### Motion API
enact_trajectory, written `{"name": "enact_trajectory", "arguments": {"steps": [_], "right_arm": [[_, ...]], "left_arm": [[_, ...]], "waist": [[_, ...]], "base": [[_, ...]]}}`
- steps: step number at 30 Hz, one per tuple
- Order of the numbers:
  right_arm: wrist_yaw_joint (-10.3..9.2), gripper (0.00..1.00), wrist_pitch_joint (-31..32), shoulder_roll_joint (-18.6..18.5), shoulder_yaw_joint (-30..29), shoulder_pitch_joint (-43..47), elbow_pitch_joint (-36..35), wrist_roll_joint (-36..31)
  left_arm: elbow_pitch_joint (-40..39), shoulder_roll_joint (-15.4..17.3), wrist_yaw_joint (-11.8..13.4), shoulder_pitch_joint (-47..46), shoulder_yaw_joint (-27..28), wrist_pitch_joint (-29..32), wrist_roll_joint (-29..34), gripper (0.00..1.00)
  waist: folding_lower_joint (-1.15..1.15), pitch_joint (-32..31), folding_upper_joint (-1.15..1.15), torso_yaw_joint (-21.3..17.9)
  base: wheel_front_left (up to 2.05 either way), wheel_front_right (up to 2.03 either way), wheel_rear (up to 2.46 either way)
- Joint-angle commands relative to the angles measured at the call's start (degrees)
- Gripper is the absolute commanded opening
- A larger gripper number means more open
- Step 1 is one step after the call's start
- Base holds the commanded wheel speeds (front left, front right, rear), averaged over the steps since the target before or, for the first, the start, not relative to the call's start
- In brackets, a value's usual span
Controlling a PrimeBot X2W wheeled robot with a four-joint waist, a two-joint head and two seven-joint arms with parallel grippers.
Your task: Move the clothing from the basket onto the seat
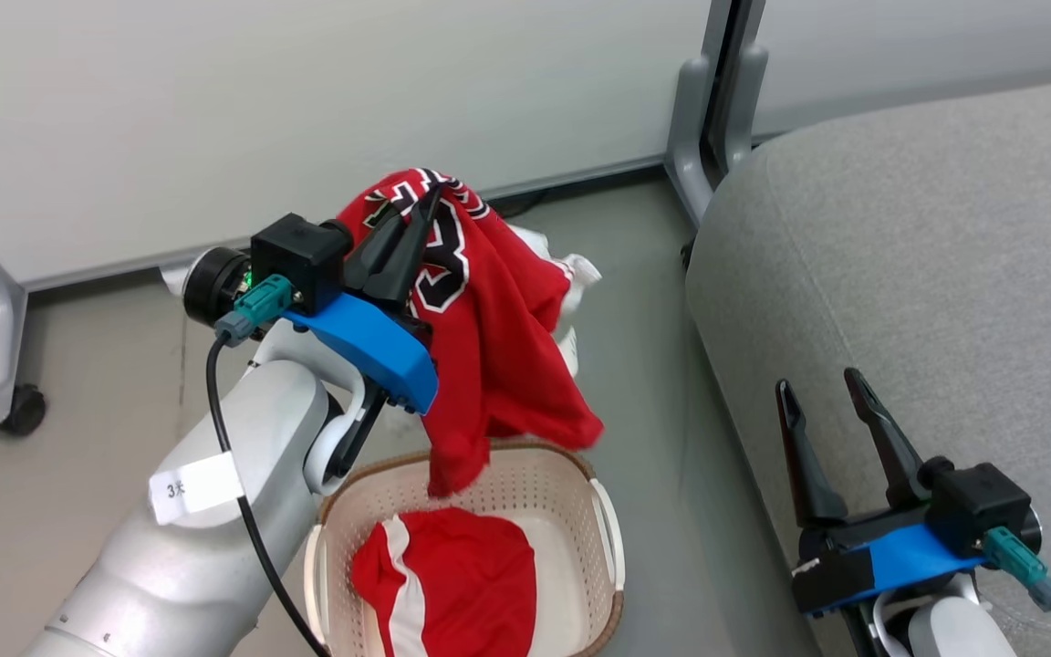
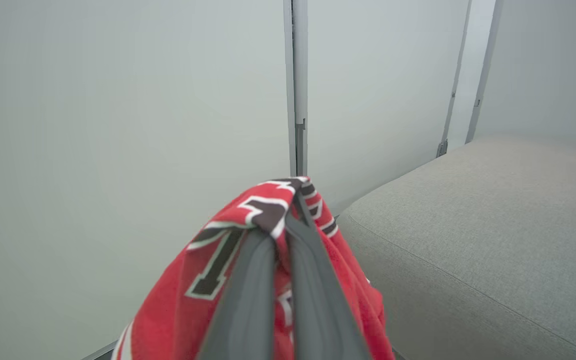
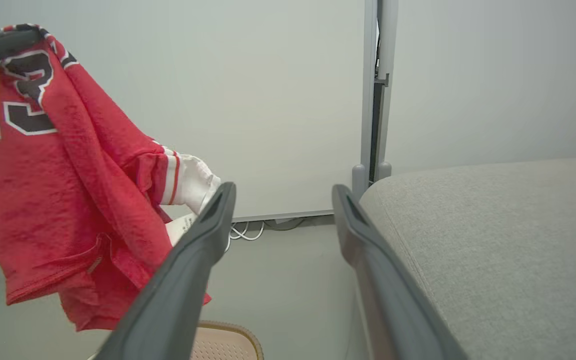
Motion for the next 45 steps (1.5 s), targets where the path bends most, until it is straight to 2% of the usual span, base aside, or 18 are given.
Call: {"name": "enact_trajectory", "arguments": {"steps": [1, 12, 23, 29, 38, 45], "right_arm": [[0.01, 1.0, -0.2, -0.1, 0.0, 1.3, 0.0, 0.2], [0.01, 1.0, -0.2, -0.1, -0.3, 3.3, 0.2, 0.5], [0.01, 1.0, -0.2, -0.1, 1.4, 0.9, -1.1, -0.5], [0.01, 1.0, -0.2, -0.2, 5.6, -3.6, -0.9, -2.1], [0.01, 1.0, -0.2, -2.7, 16.2, -13.7, 0.6, -0.4], [0.01, 1.0, -0.2, -3.7, 22.7, -21.2, 5.3, -0.2]], "left_arm": [[-1.2, 0.5, 0.4, 0.5, -0.1, -0.2, 0.3, 0.0], [-9.0, 2.2, 2.3, 3.2, -1.3, 2.9, 0.1, 0.0], [-12.1, 3.3, 3.6, 4.8, -1.7, 4.2, -0.4, 0.0], [-12.6, 3.4, 4.0, 4.2, -1.9, 4.2, -0.4, 0.0], [-12.6, 1.9, 3.5, 2.4, -2.9, 4.0, 0.3, 0.0], [-11.9, 0.3, 2.9, 1.0, -4.1, 3.7, 0.9, 0.0]], "waist": [[0.02, -1.7, -0.01, -0.1], [0.02, -3.7, -0.01, 0.4], [0.02, -3.4, -0.01, 0.7], [0.02, -2.7, -0.01, 0.8], [0.02, -0.9, -0.01, 2.4], [0.02, 0.0, -0.01, 4.0]], "base": [[0.0, 0.0, 0.0], [0.0, 0.0, 0.0], [0.0, 0.0, 0.0], [0.0, 0.0, 0.0], [0.0, 0.0, 0.0], [0.0, 0.0, 0.0]]}}
